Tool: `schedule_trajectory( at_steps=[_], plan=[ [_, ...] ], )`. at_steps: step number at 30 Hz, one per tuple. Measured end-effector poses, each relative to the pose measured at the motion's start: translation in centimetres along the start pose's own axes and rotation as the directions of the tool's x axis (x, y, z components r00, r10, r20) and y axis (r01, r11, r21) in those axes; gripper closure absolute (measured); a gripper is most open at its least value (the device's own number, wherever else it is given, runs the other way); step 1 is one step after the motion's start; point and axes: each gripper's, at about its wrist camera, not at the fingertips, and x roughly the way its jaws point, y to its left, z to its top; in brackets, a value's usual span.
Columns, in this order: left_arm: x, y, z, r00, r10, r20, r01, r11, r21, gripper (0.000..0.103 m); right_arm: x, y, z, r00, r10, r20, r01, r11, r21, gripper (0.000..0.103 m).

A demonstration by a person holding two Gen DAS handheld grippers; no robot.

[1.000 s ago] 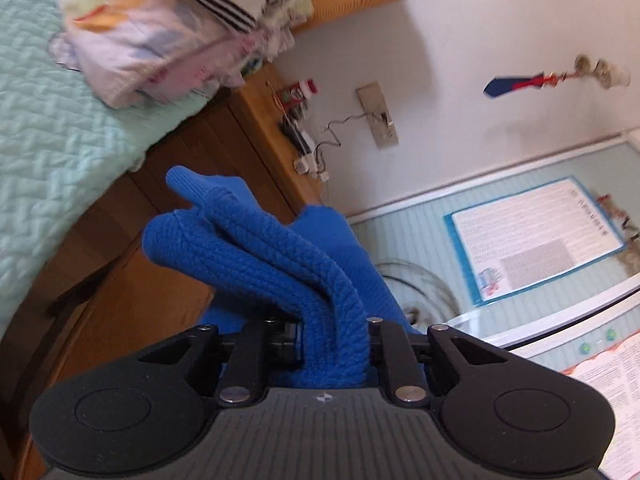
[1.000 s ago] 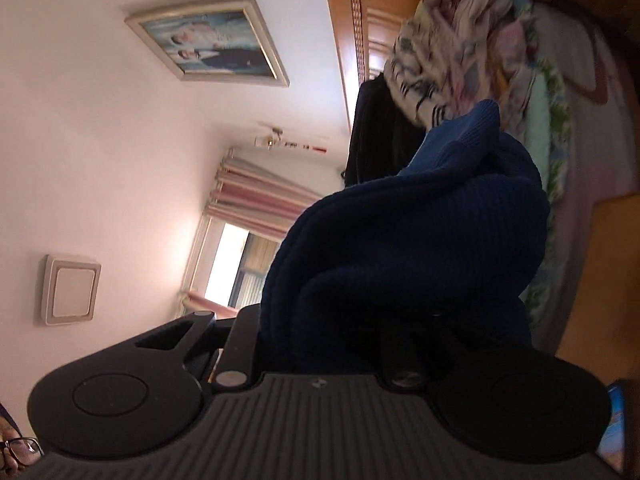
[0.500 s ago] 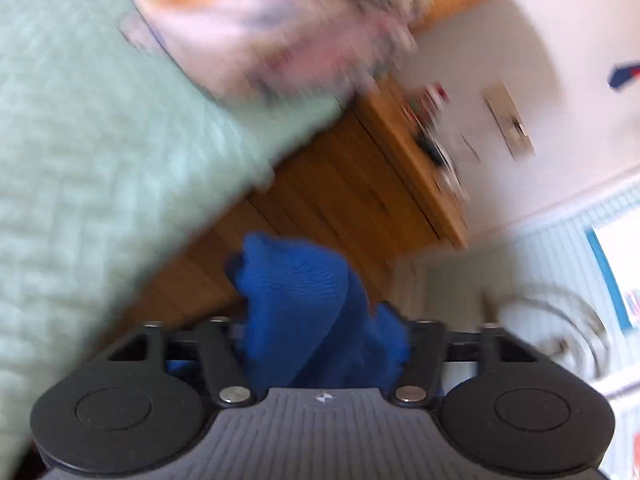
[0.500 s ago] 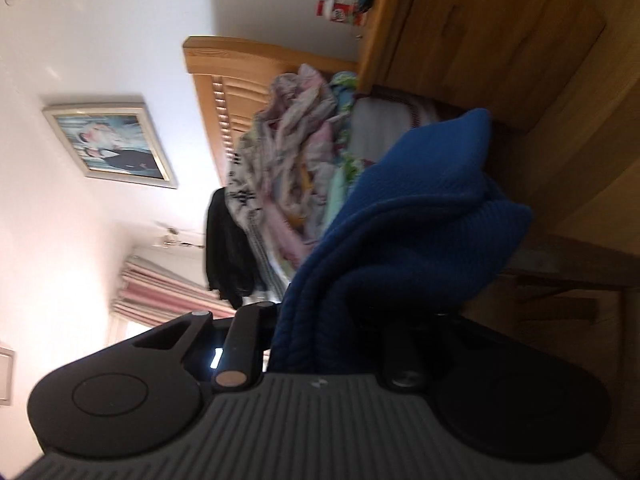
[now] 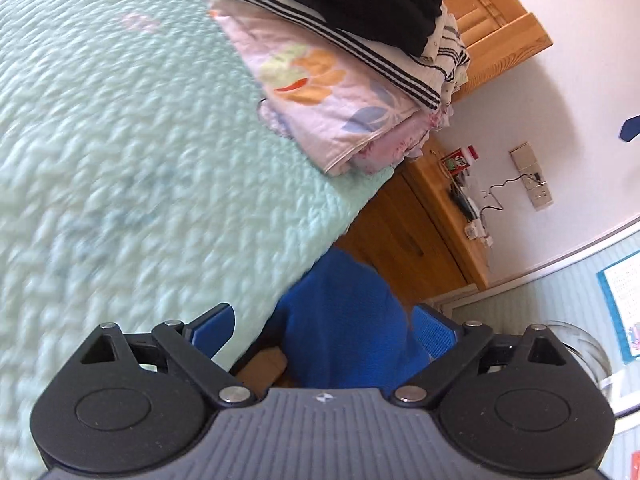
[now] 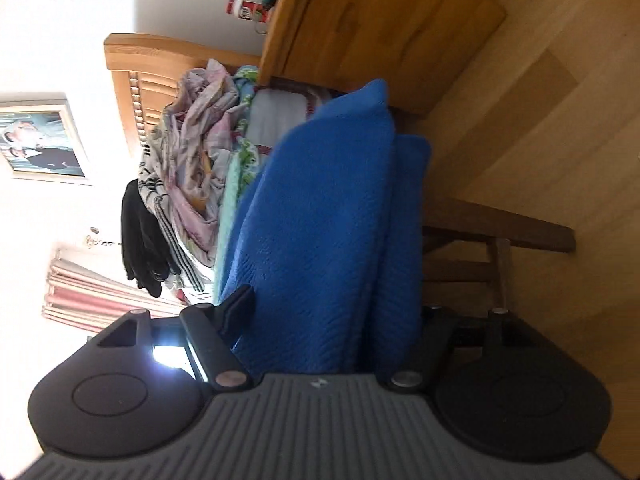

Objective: Fold clothes
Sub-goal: 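Lift the folded sweater with both grippers and carry it off the bed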

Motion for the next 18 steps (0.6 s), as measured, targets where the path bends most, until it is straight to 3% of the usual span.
schedule_trajectory(
  at_steps=[3, 10, 15, 18],
  plan=[
    [-2.8, 1.4, -2.3, 0.999, -0.038, -0.01, 0.038, 0.999, -0.001, 0.007, -0.3, -0.6, -0.4, 1.0, 0.007, 0.014, -0.008, 0.999, 0.051, 0.03],
    [-8.5, 3.1, -5.9, 0.998, -0.054, 0.014, 0.054, 0.998, 0.025, 0.007, -2.7, -1.7, -2.5, 0.999, -0.015, 0.028, 0.011, 0.991, 0.131, 0.023],
    [-11.2, 4.1, -7.0, 0.998, -0.044, 0.039, 0.043, 0.999, 0.022, 0.007, -3.7, -2.6, -3.8, 0.997, -0.076, 0.02, 0.071, 0.983, 0.169, 0.022],
    [-12.6, 5.4, -7.6, 0.998, -0.047, 0.052, 0.048, 0.999, -0.013, 0.007, -4.8, -1.9, -4.8, 0.99, -0.136, 0.023, 0.131, 0.982, 0.135, 0.022]
  ],
)
